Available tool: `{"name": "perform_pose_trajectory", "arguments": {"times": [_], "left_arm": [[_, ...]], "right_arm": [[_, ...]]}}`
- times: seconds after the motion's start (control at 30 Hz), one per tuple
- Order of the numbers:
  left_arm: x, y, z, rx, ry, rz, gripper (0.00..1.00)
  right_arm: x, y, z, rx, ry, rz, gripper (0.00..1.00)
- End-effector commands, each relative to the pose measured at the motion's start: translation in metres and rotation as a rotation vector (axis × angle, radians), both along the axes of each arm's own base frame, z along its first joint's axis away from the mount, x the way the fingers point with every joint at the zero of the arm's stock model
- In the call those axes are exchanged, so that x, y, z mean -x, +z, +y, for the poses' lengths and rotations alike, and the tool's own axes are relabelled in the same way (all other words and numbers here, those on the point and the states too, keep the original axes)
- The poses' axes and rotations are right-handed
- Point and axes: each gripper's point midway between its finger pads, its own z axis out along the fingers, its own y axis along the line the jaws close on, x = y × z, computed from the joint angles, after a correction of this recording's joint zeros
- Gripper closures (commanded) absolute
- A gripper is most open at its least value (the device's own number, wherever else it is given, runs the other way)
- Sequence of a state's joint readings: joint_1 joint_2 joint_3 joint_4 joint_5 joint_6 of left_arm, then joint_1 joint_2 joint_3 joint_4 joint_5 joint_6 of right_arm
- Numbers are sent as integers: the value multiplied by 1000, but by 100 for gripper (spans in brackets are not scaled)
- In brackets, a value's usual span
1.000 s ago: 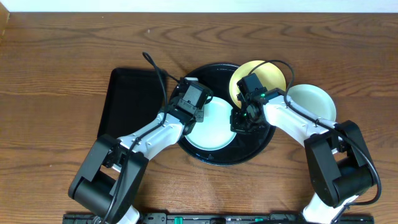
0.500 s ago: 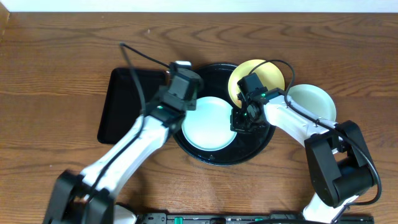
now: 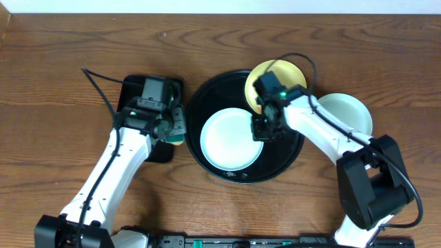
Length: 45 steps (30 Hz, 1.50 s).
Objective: Clean dirty plates on tray and stack at the side
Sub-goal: 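Move the sponge back to the black sponge tray with left gripper, then lift the pale blue plate with right gripper and carry it right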
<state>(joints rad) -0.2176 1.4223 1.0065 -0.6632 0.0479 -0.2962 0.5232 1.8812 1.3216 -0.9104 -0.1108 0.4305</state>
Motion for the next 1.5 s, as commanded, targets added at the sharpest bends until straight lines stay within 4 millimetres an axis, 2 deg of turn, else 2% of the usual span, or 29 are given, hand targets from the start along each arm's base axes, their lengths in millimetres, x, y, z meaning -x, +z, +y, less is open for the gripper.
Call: {"name": "perform_pose_trajectory", "arguments": {"times": [0.0,0.2,0.5,0.73,0.8,0.97,1.33,1.47], "left_arm": [[0,4,-6,69,4,9,93],[2,4,-11,99,-6,17,92],[2,4,-15,120,-15,20,93],[2,5,-15,126,-9,22,93],[2,5,-15,126,-9,21,92],[2,5,-15,126,-9,21,92],[3,6,-22,159,-24,24,93],[2,7,-23,165,-27,19,93]], "right_arm": [[-16,19,0,142,67,-120,99],[-26,52,-13,327,68,-218,99],[-40,106,-28,481,22,-366,99],[-40,161,-44,579,-36,-561,99],[-37,184,-51,627,-64,-647,99],[-33,222,-55,707,-71,-800,99],[-18,255,-57,864,-72,-957,99],[-12,256,-52,854,-80,-980,99]]}}
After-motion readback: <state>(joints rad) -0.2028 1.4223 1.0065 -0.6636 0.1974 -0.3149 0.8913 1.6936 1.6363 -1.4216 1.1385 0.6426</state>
